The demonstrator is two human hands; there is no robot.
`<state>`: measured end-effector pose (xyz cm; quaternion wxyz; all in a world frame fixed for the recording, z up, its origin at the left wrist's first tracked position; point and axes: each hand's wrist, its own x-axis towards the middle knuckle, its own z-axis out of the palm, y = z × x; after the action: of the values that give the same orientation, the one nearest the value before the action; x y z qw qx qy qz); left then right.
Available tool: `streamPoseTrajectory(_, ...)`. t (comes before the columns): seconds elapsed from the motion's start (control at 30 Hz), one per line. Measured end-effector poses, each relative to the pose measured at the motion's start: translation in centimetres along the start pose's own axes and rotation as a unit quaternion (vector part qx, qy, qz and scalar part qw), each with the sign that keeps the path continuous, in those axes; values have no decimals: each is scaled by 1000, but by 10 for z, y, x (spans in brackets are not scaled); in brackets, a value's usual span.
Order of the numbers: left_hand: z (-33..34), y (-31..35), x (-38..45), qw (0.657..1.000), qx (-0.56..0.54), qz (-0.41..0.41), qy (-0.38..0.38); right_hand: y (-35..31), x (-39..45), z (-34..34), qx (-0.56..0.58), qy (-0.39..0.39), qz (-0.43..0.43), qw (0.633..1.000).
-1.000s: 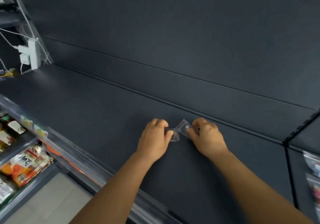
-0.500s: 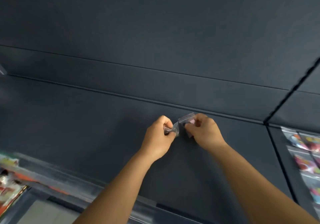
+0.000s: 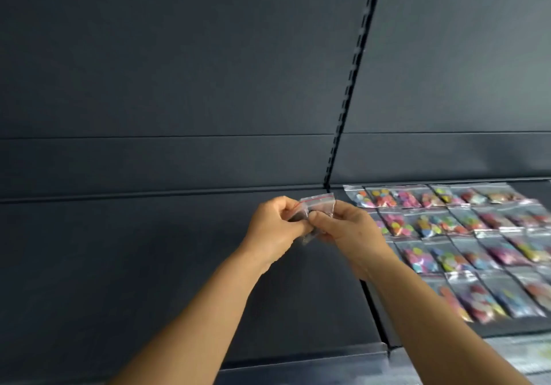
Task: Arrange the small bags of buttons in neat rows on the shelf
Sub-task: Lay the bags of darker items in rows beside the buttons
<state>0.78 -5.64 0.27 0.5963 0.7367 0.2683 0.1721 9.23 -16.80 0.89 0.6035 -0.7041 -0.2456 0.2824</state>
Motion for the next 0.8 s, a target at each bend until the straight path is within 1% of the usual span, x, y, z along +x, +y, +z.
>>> streamPoseTrajectory(0.13,65,23,-4,999,-8,13,-47,3,-27,-67,5,55,-4,998)
streamPoseTrajectory(0.27,142,49,-17,993,-36,3,-108,15,-54,-140,0,139,13,990)
streamPoseTrajectory(0.37,201,66,-30,991,-84,-11,-104,23,-79,-199,27,181,14,983)
streamPoseTrajectory(0.5,277,88,-42,990,-106,14,-87,30,-111,-271,42,220,9,975)
streamPoseTrajectory(0.6,329,103,-56,983,-138,7,-122,34,-132,-318,72,258,11,963)
streamPoseTrajectory(0.7,374,114,-67,981,-113,10,-156,39,-152,-358,89,292,-2,952)
streamPoseTrajectory(0.73,387,117,-69,982,-104,23,-159,40,-159,-371,89,299,-5,950)
streamPoseTrajectory(0.8,411,125,-71,981,-70,77,-161,43,-171,-393,92,307,-8,947)
